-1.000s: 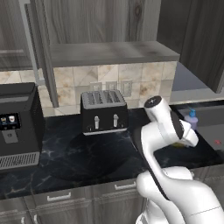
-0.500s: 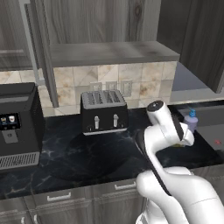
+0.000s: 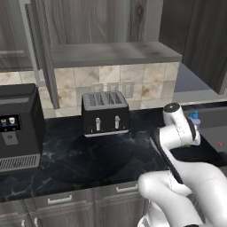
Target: Locate and retrieve the sponge and soap dispenser from the cabinet. Place them next to the sink.
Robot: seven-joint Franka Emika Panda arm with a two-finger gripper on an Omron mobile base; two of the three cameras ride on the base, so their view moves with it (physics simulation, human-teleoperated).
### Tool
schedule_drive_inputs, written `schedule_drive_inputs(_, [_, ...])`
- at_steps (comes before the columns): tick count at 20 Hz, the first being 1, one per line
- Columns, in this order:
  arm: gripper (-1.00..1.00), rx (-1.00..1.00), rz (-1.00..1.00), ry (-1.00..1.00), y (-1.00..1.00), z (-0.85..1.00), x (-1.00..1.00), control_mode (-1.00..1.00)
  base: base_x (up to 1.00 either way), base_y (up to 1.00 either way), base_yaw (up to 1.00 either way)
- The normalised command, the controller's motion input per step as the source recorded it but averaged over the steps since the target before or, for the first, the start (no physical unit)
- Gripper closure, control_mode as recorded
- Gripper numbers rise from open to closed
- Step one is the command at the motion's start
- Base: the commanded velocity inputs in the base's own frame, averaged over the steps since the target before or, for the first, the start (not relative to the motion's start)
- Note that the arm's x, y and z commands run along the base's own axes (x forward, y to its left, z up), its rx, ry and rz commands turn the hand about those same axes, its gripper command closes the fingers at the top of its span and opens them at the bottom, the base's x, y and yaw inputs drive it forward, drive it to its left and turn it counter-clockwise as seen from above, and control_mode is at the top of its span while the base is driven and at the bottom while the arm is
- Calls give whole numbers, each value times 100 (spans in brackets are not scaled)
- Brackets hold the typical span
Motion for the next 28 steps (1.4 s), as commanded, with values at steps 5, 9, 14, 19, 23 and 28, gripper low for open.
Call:
schedule_drive_inputs(5, [100,13,5,2,-59,-28,34,-100,0,0,0])
schedule_drive_inputs(9, [100,10,13,4,-45,-50,17,-100,0,0,0])
schedule_drive_inputs(14, [100,3,19,4,-10,-30,17,-100,0,0,0])
schedule_drive_inputs(19, [100,2,17,7,-23,-12,23,-100,0,0,0])
schedule_drive_inputs(23, [100,2,13,10,-19,-31,4,-100,0,0,0])
schedule_drive_inputs(28, [100,0,12,11,-16,-41,12,-100,0,0,0])
